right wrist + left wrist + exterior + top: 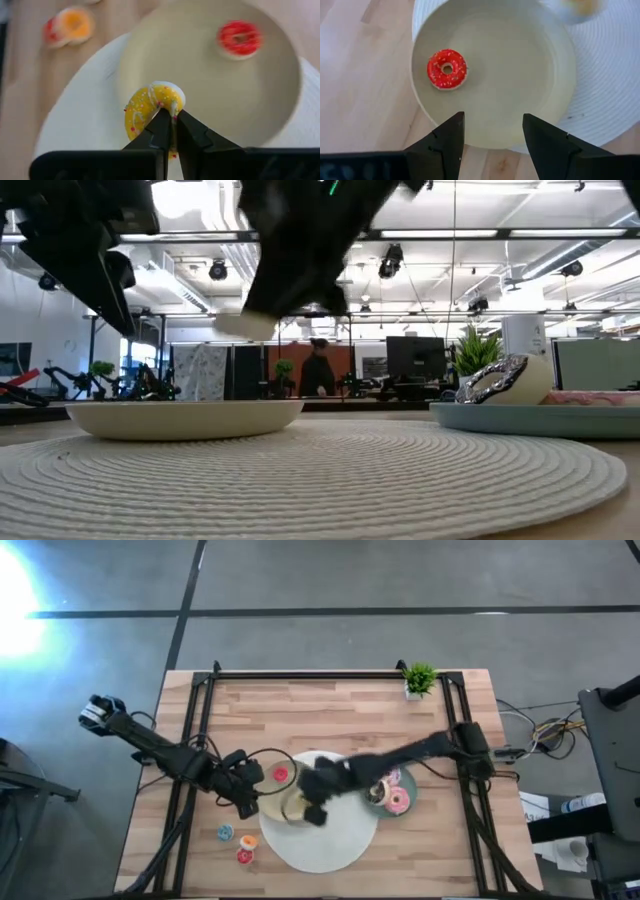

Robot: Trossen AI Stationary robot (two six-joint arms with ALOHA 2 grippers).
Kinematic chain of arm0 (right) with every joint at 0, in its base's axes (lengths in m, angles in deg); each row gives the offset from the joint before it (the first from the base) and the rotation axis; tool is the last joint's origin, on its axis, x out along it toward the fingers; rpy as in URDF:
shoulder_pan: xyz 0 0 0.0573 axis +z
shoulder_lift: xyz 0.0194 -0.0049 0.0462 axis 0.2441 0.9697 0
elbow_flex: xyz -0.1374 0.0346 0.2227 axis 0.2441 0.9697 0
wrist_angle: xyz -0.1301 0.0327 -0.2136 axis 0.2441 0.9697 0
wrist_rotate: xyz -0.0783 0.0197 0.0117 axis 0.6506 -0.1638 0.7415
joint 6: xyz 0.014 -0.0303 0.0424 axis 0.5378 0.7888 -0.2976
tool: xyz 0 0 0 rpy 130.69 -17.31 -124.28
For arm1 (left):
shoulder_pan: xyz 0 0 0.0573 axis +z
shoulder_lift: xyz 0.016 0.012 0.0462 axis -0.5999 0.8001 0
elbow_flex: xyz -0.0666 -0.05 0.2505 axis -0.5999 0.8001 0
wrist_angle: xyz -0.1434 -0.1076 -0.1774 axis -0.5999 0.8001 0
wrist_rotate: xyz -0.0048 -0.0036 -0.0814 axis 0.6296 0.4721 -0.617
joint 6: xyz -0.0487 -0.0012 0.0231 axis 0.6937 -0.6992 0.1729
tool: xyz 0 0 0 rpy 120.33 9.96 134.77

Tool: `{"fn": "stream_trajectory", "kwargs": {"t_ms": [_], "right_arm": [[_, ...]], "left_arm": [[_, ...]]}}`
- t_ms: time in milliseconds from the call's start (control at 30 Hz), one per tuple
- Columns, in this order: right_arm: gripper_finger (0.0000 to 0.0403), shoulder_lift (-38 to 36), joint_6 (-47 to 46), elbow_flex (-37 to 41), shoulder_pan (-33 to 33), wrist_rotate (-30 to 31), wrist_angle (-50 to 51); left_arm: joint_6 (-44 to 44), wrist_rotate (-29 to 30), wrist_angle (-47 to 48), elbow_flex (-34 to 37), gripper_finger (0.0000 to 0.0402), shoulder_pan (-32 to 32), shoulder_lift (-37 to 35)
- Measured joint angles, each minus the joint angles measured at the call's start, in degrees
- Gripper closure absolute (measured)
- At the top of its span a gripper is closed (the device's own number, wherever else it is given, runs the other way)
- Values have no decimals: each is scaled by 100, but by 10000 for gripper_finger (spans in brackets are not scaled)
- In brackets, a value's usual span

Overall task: Pick & Place donuts
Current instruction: Put the small yellow donut on the brown plate, then put the small blue donut on the brown plate

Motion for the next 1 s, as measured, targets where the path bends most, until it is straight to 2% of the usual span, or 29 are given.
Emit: {"fn": "stream_trajectory", "kwargs": {"t_ms": [233,467,567,833,1000], "right_arm": [[388,480,76,-19,-651,-369,-326],[380,585,140,-17,-924,-159,-334],[350,641,139,-10,-957,-117,-328],[228,650,148,-4,-968,-4,-315],[188,406,666,-4,-906,159,-315]], "left_arm": [[692,391,710,4,227,-233,-316],[866,652,817,11,227,-259,-718],[865,844,818,11,227,-259,-810],[858,896,848,13,227,-261,-840],[856,782,1038,13,227,-319,-838]]}}
